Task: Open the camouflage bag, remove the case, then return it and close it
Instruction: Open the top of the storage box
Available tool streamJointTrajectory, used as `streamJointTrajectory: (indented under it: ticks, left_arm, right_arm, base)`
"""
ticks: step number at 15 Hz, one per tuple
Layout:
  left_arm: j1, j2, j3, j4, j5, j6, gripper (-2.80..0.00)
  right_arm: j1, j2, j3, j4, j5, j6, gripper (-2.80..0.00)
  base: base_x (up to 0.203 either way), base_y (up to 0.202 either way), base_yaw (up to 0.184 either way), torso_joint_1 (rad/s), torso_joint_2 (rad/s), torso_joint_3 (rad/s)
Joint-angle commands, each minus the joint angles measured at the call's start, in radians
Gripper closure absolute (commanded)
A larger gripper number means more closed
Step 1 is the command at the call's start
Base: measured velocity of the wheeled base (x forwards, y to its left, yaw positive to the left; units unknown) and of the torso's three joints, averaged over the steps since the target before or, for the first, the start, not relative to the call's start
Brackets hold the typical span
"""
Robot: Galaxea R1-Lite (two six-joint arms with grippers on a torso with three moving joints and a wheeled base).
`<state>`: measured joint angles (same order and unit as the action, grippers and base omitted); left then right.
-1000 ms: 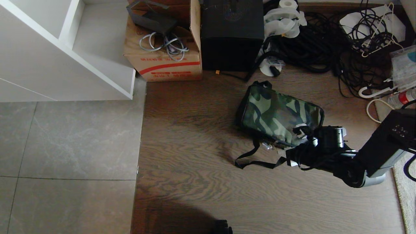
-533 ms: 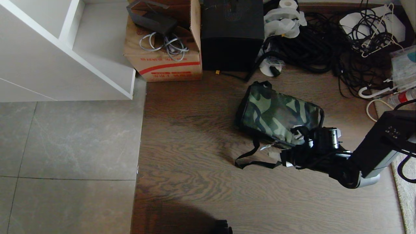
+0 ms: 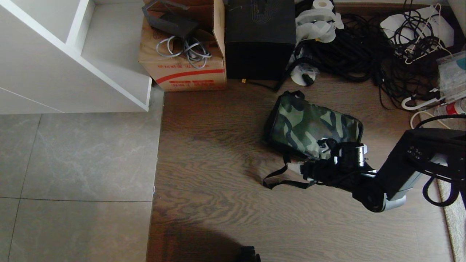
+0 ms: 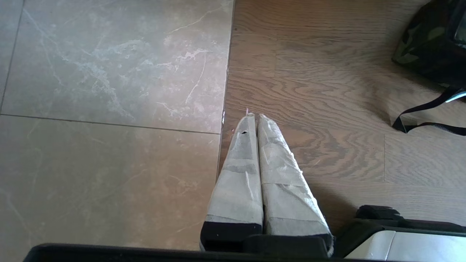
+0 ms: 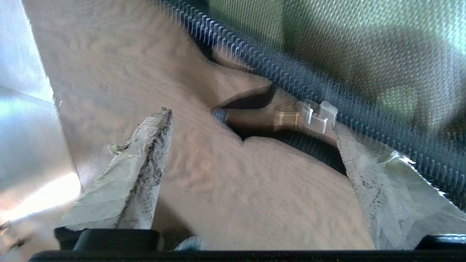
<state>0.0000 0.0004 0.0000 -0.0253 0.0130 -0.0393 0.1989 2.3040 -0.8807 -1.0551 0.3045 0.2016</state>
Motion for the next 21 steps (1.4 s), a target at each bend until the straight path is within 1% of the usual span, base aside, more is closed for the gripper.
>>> streamJointTrajectory:
  ticks: [1,6,7,8,18,20,21]
  left_arm:
    - [0.0,0.0,0.009,-0.001,0.001,-0.001,0.0]
    - [0.001,0.0,0.009,-0.001,0.001,-0.001,0.0]
    - [0.0,0.0,0.009,-0.001,0.001,-0.001,0.0]
    - [0.001,0.0,0.009,-0.001,0.001,-0.001,0.0]
    - [0.0,0.001,0.009,-0.001,0.001,-0.001,0.0]
    - [0.0,0.0,0.009,-0.001,0.001,-0.001,0.0]
    - [0.002,0.0,0.009,-0.001,0.001,-0.001,0.0]
  right_arm:
    - [-0.001,0.05,-0.025,-0.016,-0.022,-0.001,-2.8]
    - [-0.003,0.08,-0.049,-0.048,-0.073,-0.001,-2.8]
    - [-0.003,0.083,-0.049,-0.052,-0.074,-0.001,-0.43]
    - [-0.003,0.084,-0.047,-0.057,-0.074,-0.001,0.0]
    - [-0.003,0.081,-0.041,-0.11,-0.074,-0.012,0.0]
    - [-0.004,0.061,-0.01,-0.11,-0.068,-0.036,0.0]
    - [-0.005,0.038,0.017,-0.1,-0.065,-0.067,0.0]
  base:
    - [0.0,0.0,0.0,0.0,0.0,0.0]
    - [0.0,0.0,0.0,0.0,0.0,0.0]
    - [0.0,0.0,0.0,0.0,0.0,0.0]
    - [0.0,0.0,0.0,0.0,0.0,0.0]
    - [0.0,0.0,0.0,0.0,0.0,0.0]
    - [0.0,0.0,0.0,0.0,0.0,0.0]
    - [0.0,0.0,0.0,0.0,0.0,0.0]
